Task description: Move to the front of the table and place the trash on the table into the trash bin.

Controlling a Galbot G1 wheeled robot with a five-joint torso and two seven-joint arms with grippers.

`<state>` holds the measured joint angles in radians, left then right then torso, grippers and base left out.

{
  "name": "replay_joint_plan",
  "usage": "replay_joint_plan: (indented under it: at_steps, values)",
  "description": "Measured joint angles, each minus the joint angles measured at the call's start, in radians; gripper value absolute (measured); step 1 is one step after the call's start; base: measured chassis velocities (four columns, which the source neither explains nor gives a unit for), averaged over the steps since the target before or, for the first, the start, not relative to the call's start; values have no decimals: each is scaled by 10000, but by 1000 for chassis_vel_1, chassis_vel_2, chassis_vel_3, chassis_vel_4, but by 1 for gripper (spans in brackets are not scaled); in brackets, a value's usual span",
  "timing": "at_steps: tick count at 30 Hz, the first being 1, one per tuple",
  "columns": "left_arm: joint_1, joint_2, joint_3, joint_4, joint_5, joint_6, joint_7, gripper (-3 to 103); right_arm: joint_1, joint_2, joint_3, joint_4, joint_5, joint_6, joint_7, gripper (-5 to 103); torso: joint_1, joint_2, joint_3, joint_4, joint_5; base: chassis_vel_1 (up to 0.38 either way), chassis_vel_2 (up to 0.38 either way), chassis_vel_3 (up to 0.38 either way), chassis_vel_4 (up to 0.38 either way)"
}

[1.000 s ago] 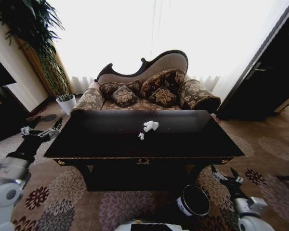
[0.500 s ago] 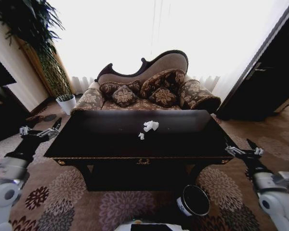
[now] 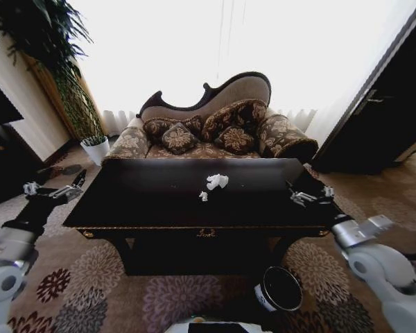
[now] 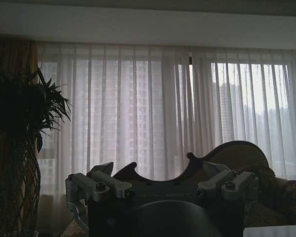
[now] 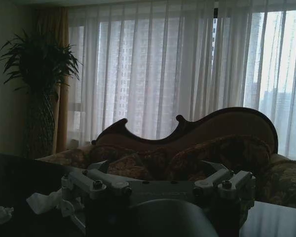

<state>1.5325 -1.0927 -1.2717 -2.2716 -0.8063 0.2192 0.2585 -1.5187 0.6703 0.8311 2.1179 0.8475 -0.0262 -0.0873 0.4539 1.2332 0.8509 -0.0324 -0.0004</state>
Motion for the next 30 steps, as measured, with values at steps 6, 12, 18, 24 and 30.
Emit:
replay_joint_plan:
  at_steps: [6,12,18,24,30]
  values:
    - [32,-58,-12,-87,-4,0,7,100,1800,-1238,-2523,-650,-512,-235,302,100,1,-1,1,-1,4,0,0,0,0]
    - [131,-134,-74,-137,25,0,24,100,5004,-2062,-5796,-1466,-47,-483,1041,100,2,-1,1,1,-1,0,0,0,0]
    - [147,-146,-73,-77,104,0,45,100,6763,-2393,-7707,-1688,701,-626,1361,100,1,0,1,-4,5,0,0,0,0]
    - [145,-267,12,-89,224,0,61,100,9767,-2703,-10832,-1862,1870,-666,1686,100,1,-1,1,1,0,0,0,0,0]
    - [-330,-41,806,141,327,126,35,100,10795,-3134,-11780,-1767,2249,-756,1751,100,1,0,0,-3,-7,0,0,0,0]
